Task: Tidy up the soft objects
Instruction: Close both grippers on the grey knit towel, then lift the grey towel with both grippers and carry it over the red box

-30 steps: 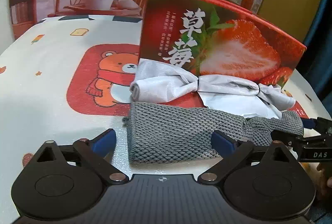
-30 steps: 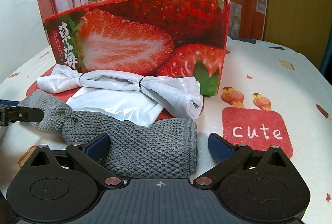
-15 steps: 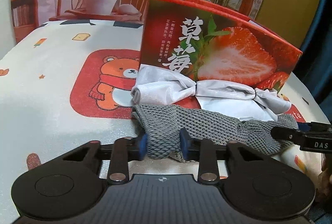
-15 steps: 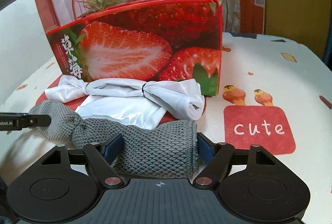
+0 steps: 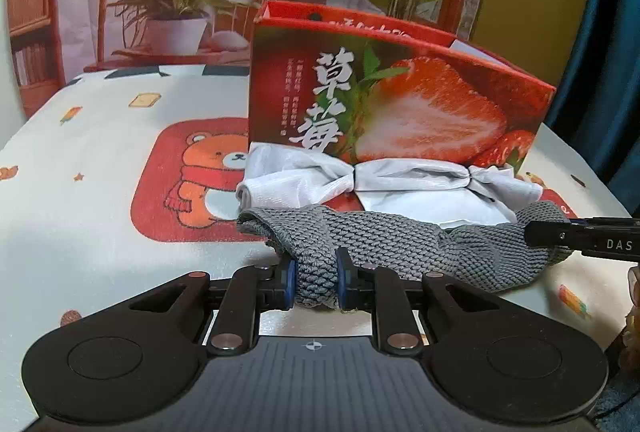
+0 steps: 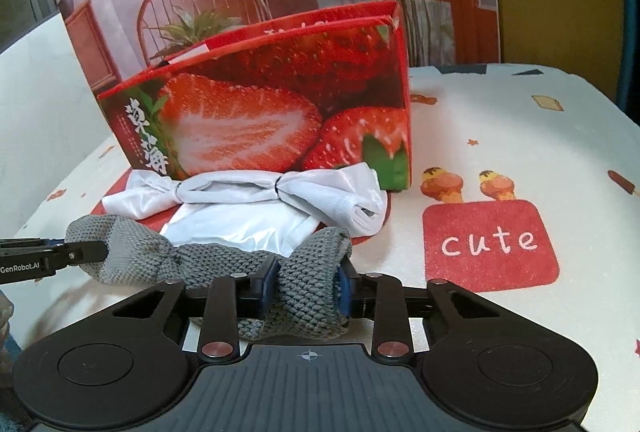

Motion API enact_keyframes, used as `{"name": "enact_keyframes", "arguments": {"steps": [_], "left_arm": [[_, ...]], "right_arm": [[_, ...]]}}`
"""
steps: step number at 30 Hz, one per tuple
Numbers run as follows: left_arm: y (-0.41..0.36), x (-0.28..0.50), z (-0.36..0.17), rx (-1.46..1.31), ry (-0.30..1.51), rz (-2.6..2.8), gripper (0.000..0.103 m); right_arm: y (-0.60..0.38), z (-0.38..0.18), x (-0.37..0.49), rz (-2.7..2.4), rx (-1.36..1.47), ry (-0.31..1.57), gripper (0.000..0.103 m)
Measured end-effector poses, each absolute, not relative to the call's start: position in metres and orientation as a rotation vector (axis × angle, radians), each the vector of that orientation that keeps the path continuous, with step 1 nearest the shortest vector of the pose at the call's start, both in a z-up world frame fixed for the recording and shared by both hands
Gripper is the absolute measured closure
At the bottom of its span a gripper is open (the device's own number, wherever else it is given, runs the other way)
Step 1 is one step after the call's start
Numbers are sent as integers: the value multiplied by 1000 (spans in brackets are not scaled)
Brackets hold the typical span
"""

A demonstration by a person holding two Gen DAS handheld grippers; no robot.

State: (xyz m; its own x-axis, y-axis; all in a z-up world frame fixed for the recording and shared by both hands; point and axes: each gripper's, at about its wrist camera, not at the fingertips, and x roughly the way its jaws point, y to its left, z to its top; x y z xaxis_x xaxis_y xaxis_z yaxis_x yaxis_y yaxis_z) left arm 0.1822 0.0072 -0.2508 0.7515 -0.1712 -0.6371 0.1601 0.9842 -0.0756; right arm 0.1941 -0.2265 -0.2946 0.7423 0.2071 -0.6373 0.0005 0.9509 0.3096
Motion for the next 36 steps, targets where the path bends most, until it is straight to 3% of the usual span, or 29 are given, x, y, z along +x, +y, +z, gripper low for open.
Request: {"name": "enact_keyframes", "arguments": {"steps": [21,36], "left_arm": [[-3,146,-226,5,599,-246,83],[-6,180,-126,32,343,-248,84]], "right_arm": [[-211,-262,162,167,249,620,82],[-231,-165,200,238,208,375,82]]}}
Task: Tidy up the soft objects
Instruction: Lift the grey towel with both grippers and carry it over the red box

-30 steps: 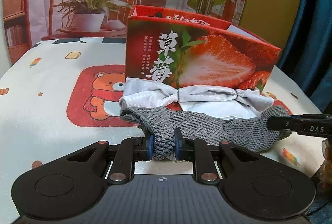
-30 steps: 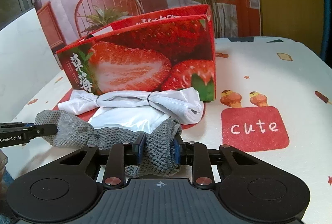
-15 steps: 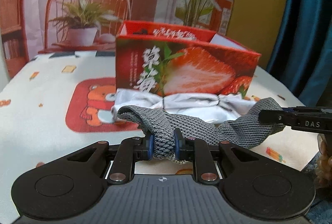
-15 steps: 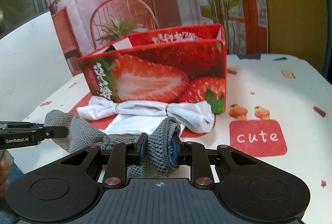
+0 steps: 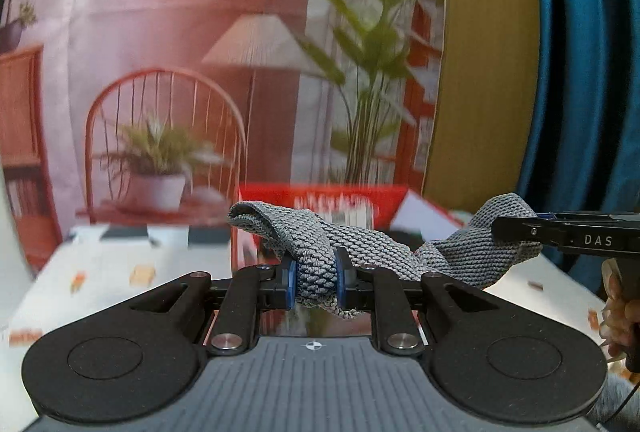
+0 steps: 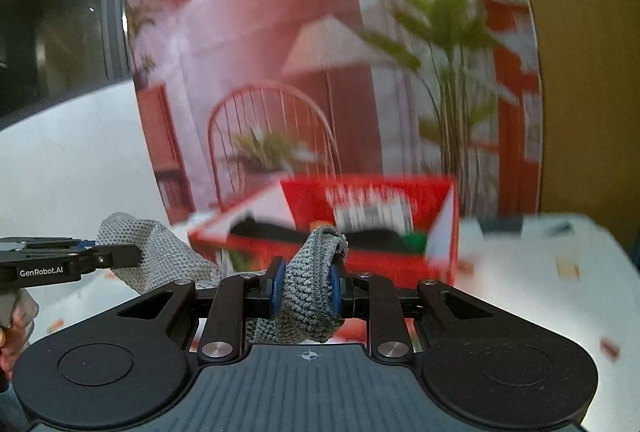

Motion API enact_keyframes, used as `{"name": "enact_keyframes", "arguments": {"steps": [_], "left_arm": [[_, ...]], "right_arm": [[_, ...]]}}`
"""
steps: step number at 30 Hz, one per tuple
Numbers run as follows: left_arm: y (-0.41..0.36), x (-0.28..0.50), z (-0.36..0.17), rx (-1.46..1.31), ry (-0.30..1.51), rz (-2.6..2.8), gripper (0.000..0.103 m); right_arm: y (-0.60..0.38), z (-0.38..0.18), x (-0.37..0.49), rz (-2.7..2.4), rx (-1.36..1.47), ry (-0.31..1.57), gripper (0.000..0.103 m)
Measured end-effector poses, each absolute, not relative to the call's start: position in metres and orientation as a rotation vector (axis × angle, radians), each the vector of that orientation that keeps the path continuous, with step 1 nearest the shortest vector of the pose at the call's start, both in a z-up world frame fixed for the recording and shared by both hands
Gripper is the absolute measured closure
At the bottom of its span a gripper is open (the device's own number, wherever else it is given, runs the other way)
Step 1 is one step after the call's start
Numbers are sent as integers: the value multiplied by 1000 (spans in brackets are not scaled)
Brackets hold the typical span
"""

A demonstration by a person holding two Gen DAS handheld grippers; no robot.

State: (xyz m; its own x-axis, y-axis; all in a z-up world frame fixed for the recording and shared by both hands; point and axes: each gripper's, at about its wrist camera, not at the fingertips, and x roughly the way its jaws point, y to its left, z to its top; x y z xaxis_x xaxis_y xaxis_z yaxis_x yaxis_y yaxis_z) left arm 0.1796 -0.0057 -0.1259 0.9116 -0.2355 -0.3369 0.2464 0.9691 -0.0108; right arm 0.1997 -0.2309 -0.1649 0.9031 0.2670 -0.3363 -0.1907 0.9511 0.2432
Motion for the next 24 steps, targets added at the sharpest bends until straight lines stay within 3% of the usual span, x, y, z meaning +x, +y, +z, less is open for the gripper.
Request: {"name": "enact_keyframes", "arguments": {"steps": [9,24], "left_arm": [[-22,266,-110,52,483,-241,84],[-34,337,-162,106,757,-298,84]], "right_arm": [[-246,-140,285,219,206,416,84],[-247,-207,354,194,262,698,87]]}}
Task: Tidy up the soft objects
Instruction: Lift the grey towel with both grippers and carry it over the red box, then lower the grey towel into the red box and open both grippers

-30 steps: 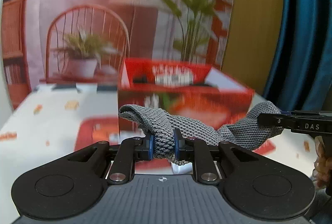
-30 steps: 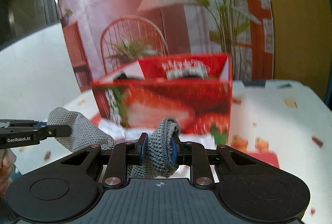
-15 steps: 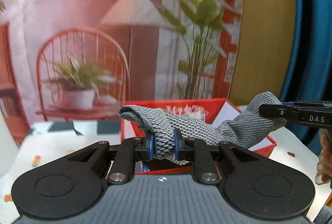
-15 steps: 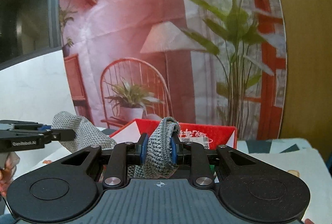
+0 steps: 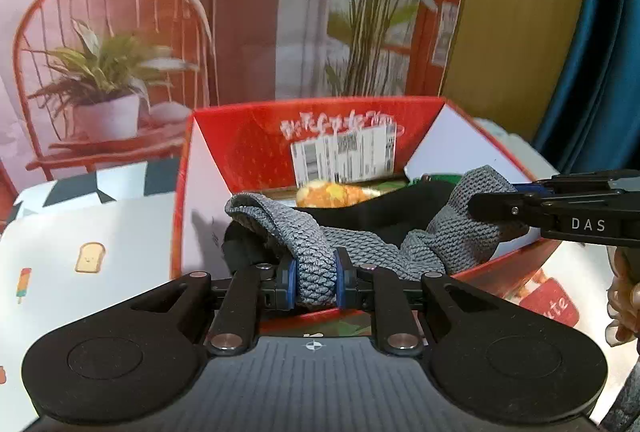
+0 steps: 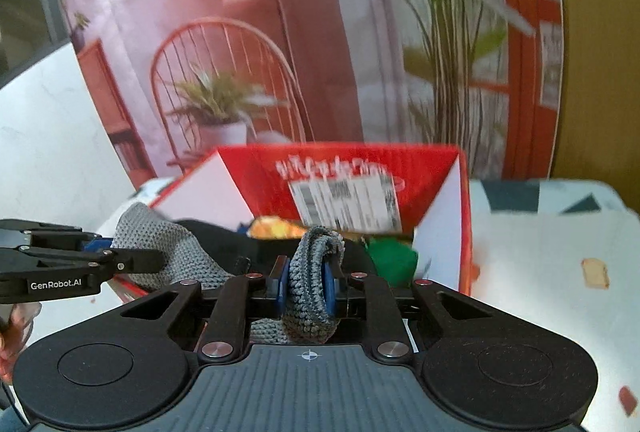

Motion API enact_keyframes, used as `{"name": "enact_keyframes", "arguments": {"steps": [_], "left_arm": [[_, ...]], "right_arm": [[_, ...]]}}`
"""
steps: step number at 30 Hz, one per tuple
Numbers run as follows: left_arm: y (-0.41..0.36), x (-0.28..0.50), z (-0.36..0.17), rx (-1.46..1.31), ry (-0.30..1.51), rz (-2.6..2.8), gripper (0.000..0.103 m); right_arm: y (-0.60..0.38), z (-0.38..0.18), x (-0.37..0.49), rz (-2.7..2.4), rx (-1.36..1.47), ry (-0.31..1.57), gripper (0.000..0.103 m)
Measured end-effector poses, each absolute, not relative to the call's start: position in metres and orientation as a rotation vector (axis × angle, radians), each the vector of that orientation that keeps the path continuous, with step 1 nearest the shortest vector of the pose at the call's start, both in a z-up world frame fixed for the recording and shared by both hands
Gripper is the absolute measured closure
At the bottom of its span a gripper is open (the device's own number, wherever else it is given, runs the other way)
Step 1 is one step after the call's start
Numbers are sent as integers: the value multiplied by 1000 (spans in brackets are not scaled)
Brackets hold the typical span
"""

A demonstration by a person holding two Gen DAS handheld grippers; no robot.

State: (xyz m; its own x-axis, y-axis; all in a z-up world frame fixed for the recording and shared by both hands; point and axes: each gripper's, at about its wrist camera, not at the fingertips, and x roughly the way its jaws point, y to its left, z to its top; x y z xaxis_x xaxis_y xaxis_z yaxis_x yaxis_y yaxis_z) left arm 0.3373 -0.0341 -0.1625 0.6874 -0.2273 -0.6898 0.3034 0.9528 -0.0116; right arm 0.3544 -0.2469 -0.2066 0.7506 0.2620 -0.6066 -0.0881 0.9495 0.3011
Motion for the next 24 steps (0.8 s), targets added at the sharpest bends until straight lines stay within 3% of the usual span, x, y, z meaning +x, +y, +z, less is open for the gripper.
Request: {"name": "enact_keyframes", "arguments": {"steps": [13,16,21,24], "left_arm": [[-40,353,-166,117,813,-306,83],[-40,349,-160,123,808,-305,77],[-40,335,-146,122,766,-317,28],[-40,322,-137,132,725,-310,6]], "right_arm": [[-252,-217,362,160,265,739,87],[-251,-213,357,133,244,724,82],[-249,-203,345,90,205,671,67],[-251,-197,336,77,207,629,45]]}}
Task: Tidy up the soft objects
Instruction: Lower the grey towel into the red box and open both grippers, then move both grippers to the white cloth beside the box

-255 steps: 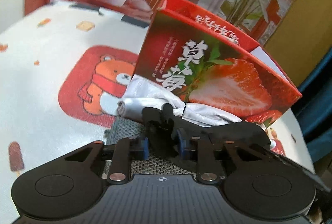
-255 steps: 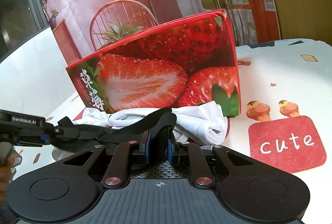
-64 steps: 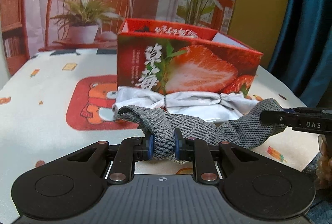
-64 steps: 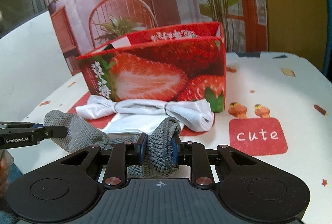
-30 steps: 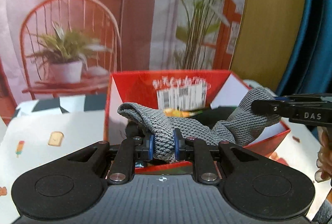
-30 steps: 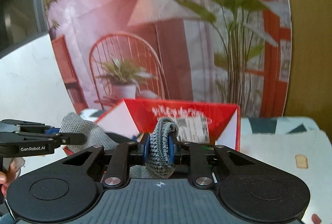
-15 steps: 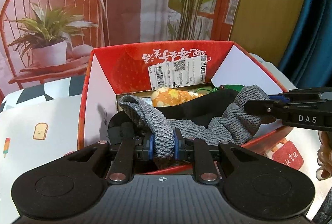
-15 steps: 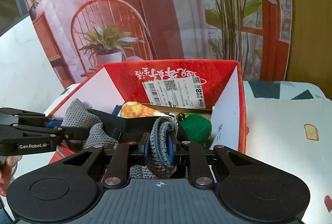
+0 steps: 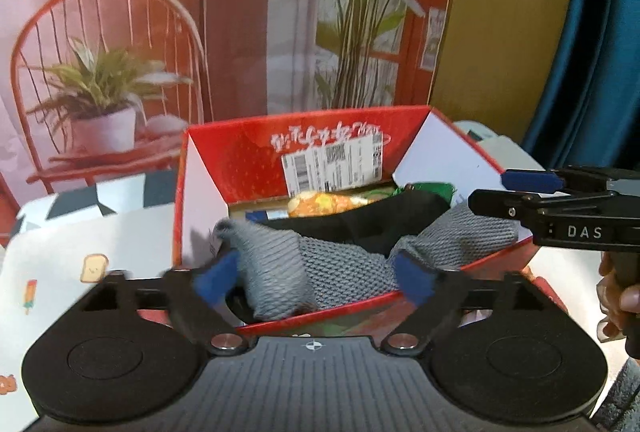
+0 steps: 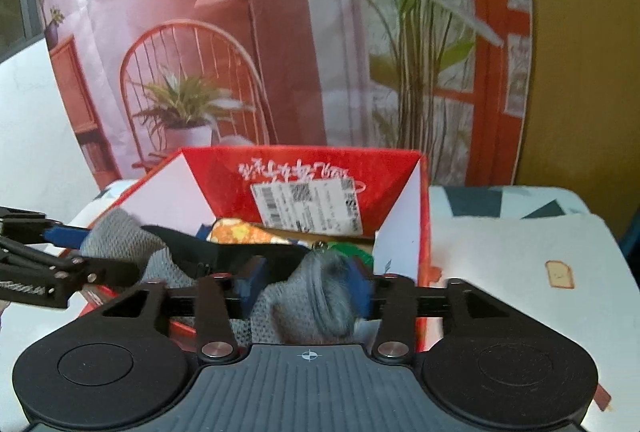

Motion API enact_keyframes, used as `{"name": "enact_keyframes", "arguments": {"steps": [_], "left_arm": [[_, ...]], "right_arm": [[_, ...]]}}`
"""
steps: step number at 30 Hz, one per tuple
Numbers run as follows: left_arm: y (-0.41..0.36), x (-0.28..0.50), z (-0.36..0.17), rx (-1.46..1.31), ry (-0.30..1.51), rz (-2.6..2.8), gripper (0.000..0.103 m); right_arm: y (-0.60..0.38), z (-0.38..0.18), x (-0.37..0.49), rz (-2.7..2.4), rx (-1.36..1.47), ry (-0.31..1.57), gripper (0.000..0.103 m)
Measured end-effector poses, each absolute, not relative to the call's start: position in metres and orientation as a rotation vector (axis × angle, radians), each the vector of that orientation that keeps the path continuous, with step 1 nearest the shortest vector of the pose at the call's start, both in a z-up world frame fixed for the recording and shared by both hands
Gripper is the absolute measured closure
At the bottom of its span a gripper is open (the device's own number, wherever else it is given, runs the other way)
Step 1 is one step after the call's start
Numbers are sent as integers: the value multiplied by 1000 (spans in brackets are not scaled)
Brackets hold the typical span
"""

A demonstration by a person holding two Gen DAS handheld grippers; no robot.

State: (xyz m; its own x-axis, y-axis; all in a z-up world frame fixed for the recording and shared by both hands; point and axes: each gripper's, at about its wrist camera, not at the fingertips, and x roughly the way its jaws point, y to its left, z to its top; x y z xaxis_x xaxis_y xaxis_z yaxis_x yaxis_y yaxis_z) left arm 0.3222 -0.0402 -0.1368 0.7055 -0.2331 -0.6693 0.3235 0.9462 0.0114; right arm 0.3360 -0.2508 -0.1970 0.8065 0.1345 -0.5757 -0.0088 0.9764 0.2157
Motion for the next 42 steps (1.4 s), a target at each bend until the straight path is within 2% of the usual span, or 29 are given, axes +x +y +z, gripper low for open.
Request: {"name": "enact_keyframes", "arguments": {"steps": [1,3,4,5,7,15,22,25,27,28,29,32,37,42], "left_arm": [[-41,318,-134,133,709,-307,4],[-40,310,-129,134,681,-303,1],[-40,306,-128,139,668,-294,0],[-40,301,-127,150,653,-279,0],[-42,291,-126,175,618,-241,0],[-30,252,-142,128,534,-217,0],[-9,234,-171,62,543,-169,0],[-5,231,-188,78,572,-149,0],[-1,231,-200,70,598,-133,0],[2,232,-205,58,608,-124,0],[5,233,-209,42,618,-113,0],[15,236,-221,-3,656,-82,0],[24,241,-234,-29,685,-56,0],[30,244,-239,-59,696,-58,0]], "right_arm": [[-251,-195,332,71,205,613,37],[-251,-192,325,70,198,589,32],[-250,-191,322,71,192,578,25],[-250,-190,318,68,187,564,14],[-248,-189,307,67,189,517,3],[-238,-198,268,79,176,429,1],[-235,-228,234,94,226,404,1],[-235,-247,228,93,234,442,2],[-236,-261,228,97,248,476,12],[-237,-268,229,99,267,497,23],[-239,-273,231,92,281,514,29],[-243,-288,234,58,300,531,37],[-248,-309,243,21,327,587,45],[-251,-320,250,15,341,642,46]]}}
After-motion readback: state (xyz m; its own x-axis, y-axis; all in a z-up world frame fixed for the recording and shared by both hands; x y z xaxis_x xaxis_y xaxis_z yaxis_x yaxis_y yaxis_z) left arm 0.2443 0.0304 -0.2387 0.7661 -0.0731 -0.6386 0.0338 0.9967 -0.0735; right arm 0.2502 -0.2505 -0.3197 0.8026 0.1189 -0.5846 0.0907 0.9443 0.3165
